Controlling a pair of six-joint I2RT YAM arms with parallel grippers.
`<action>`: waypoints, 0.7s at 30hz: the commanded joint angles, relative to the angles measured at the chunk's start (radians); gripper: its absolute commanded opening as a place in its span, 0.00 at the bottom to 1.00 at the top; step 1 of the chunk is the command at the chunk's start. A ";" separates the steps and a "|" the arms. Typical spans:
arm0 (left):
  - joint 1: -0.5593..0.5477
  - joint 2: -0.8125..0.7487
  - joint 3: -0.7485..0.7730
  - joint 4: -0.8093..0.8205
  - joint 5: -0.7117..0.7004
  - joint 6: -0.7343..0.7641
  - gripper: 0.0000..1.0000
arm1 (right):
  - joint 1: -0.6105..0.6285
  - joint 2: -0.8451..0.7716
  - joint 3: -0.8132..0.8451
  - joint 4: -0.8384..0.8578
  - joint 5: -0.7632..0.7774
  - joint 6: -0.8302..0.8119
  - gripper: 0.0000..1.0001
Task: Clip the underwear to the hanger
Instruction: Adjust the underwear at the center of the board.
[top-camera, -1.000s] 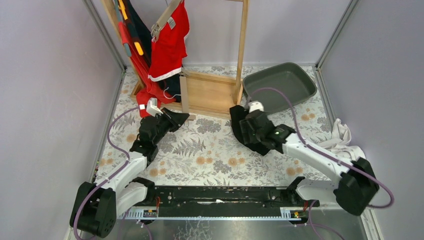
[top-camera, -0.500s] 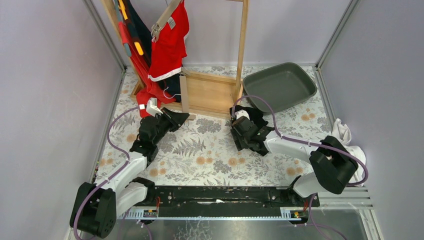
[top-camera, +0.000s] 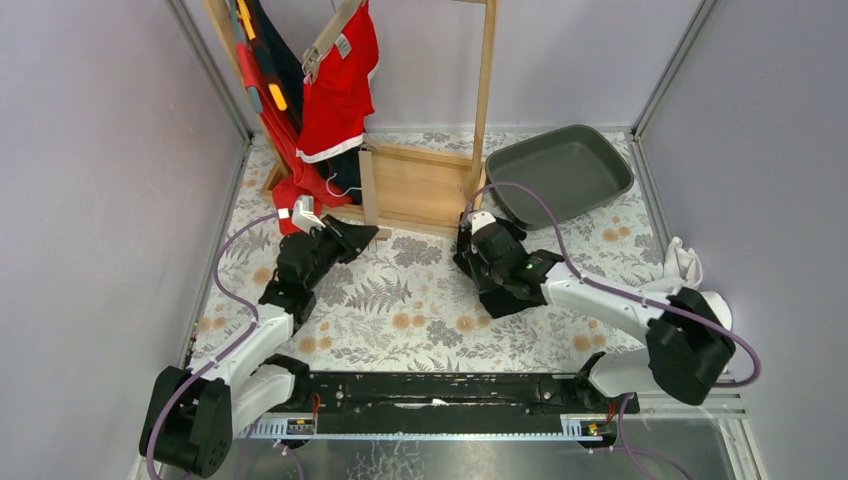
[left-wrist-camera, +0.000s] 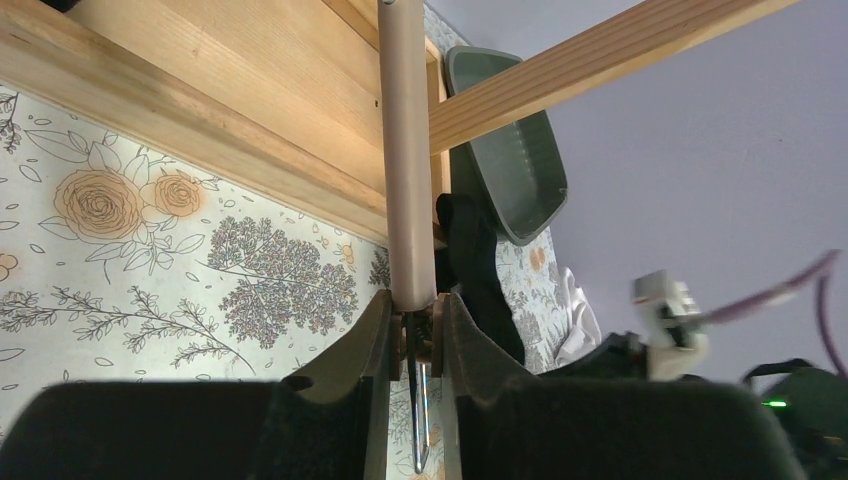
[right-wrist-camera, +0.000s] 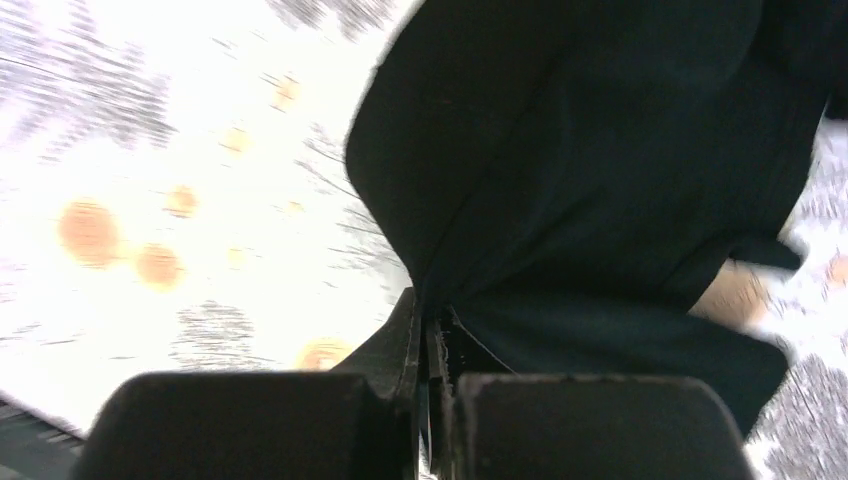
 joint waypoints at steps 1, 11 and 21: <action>0.003 -0.030 0.000 0.055 -0.011 0.022 0.00 | 0.003 -0.098 0.126 0.040 -0.235 -0.013 0.00; 0.007 -0.079 0.004 0.009 -0.027 0.037 0.00 | -0.144 -0.032 0.183 -0.082 -0.121 0.049 0.54; 0.008 -0.060 0.001 0.028 -0.021 0.033 0.00 | -0.128 -0.151 0.048 0.009 -0.116 -0.010 0.69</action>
